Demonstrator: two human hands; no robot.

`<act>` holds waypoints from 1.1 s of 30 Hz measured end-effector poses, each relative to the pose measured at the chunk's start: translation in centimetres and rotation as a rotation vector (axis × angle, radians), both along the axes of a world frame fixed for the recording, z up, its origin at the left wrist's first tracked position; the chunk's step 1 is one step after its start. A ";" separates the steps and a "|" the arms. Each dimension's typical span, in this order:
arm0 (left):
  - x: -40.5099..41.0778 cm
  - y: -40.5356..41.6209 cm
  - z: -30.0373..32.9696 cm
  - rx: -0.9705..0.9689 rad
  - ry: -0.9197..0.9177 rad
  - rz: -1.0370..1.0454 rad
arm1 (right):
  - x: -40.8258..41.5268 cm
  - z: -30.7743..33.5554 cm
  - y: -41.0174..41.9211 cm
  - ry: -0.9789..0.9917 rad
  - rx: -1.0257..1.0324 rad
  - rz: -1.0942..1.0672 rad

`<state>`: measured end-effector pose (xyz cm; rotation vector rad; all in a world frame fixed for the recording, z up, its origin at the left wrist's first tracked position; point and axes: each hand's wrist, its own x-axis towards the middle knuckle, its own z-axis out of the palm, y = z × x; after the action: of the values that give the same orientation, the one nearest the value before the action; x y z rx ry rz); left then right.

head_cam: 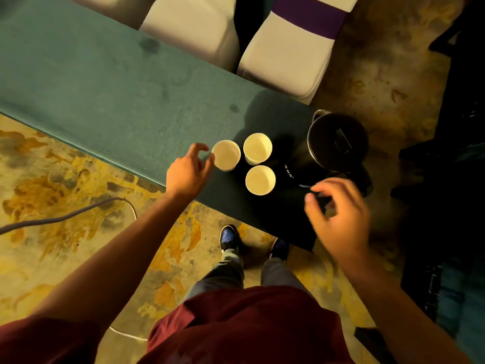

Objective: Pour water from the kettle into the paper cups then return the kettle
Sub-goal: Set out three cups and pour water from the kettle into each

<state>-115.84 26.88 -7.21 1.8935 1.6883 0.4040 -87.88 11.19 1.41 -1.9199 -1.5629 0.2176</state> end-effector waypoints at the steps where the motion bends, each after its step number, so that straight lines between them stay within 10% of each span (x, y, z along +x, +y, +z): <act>1: 0.4 -0.9 0.2 0.028 0.000 0.010 | 1.4 0.5 -0.5 -0.021 0.060 -0.037; 7: 4.8 -4.7 0.5 -0.031 0.159 -0.016 | 6.4 -0.1 0.1 -0.031 0.020 -0.218; 17: 8.8 -5.6 0.0 -0.264 0.154 0.001 | 9.6 -3.5 2.4 0.828 -0.395 -0.243; 33: 9.5 -6.2 -0.5 -0.316 0.072 -0.009 | 11.5 3.4 -1.6 0.748 -0.510 0.031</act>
<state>-106.35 20.72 -7.71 1.6985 1.6769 0.0589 -76.37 9.57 4.77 -1.8312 -1.0737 1.2862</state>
